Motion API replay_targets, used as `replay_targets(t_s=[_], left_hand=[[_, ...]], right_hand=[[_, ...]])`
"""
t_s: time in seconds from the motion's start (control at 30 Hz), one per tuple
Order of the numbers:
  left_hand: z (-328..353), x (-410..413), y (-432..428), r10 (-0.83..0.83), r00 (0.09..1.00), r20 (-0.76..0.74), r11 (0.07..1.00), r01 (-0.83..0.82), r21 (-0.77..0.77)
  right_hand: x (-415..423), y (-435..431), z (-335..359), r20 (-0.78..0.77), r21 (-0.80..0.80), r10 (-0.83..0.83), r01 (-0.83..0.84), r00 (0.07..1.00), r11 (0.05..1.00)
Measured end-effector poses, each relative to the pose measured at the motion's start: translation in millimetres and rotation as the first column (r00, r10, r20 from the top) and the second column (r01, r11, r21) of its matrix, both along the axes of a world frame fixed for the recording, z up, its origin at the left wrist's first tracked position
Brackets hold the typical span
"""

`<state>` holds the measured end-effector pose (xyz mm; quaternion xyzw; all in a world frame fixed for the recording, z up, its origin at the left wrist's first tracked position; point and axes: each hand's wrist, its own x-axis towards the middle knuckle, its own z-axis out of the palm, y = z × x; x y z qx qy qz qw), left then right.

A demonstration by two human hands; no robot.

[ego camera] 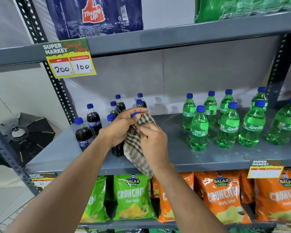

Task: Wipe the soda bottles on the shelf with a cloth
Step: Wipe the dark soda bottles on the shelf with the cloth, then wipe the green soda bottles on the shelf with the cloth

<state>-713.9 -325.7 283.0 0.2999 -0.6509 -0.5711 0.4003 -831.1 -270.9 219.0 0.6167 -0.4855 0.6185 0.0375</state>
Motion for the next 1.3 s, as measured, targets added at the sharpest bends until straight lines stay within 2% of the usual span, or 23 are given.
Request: replay_targets(t_s=[0.1, 0.23, 0.37, 0.57, 0.7, 0.87, 1.03, 1.1, 1.23, 1.3], left_hand=[[-1, -1, 0, 0.033, 0.997, 0.064, 0.996, -0.027, -0.091], [-2, -2, 0, 0.066, 0.993, 0.100, 0.988, -0.051, -0.144], [-1, -1, 1, 0.039, 0.995, 0.093, 0.990, -0.025, -0.138], [-4, -1, -6, -0.004, 1.000, -0.006, 0.999, 0.004, -0.037], [-4, -2, -6, 0.013, 1.000, 0.005, 0.999, -0.013, -0.052], [-4, 1, -3, 0.045, 0.997, 0.070, 0.989, -0.034, -0.142], [-5, -2, -3, 0.056, 0.992, 0.109, 0.982, -0.035, -0.184], [-4, -3, -4, 0.069, 0.989, 0.134, 0.978, -0.041, -0.205], [4, 0, -7, 0.095, 0.976, 0.195, 0.960, -0.038, -0.277], [15, 2, -5, 0.106, 0.982, 0.157, 0.939, -0.047, -0.340]], right_hand=[[-4, 6, -32, 0.042, 0.062, 0.022, -0.025, 0.999, 0.998], [-2, 14, -61, 0.016, 0.159, 0.025, -0.027, 1.000, 0.987], [2, 13, -44, 0.015, 0.112, 0.014, -0.016, 1.000, 0.994], [7, 3, 3, -0.052, -0.013, -0.059, 0.058, 0.997, 0.998], [6, 3, -14, -0.033, -0.003, -0.056, 0.056, 0.998, 0.998], [-3, 11, -58, 0.030, 0.149, -0.072, 0.067, 0.997, 0.987], [-11, 14, -50, 0.029, 0.267, -0.083, 0.072, 0.996, 0.961], [-11, 26, -45, 0.082, 0.233, -0.063, 0.042, 0.995, 0.972], [-15, 63, -42, 0.173, 0.038, -0.086, 0.080, 0.981, 0.996], [-23, 85, -42, 0.207, -0.025, -0.115, 0.123, 0.971, 0.992]])
